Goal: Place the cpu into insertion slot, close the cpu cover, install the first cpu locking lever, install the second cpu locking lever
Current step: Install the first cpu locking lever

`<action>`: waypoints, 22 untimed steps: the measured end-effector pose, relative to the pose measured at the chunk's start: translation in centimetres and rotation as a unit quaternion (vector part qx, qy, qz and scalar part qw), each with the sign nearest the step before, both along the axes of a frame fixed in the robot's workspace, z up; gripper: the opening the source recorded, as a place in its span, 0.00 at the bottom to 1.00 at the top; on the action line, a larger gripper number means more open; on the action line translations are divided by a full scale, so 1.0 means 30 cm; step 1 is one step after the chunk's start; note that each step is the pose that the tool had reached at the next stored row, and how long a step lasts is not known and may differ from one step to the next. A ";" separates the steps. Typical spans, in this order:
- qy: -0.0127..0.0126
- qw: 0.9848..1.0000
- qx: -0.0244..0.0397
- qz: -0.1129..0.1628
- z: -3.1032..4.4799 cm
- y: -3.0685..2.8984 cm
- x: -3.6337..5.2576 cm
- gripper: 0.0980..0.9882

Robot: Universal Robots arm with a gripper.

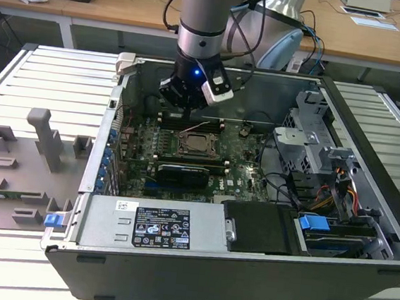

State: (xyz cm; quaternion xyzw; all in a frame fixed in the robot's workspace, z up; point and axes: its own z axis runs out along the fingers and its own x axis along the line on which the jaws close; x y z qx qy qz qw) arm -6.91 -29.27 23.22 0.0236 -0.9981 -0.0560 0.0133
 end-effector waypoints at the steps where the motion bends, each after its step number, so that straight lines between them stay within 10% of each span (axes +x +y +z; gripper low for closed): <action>1: 0.001 1.000 0.000 0.000 -0.007 0.001 0.002 0.01; 22: 0.023 1.000 0.000 0.000 -0.096 -0.001 0.165 0.01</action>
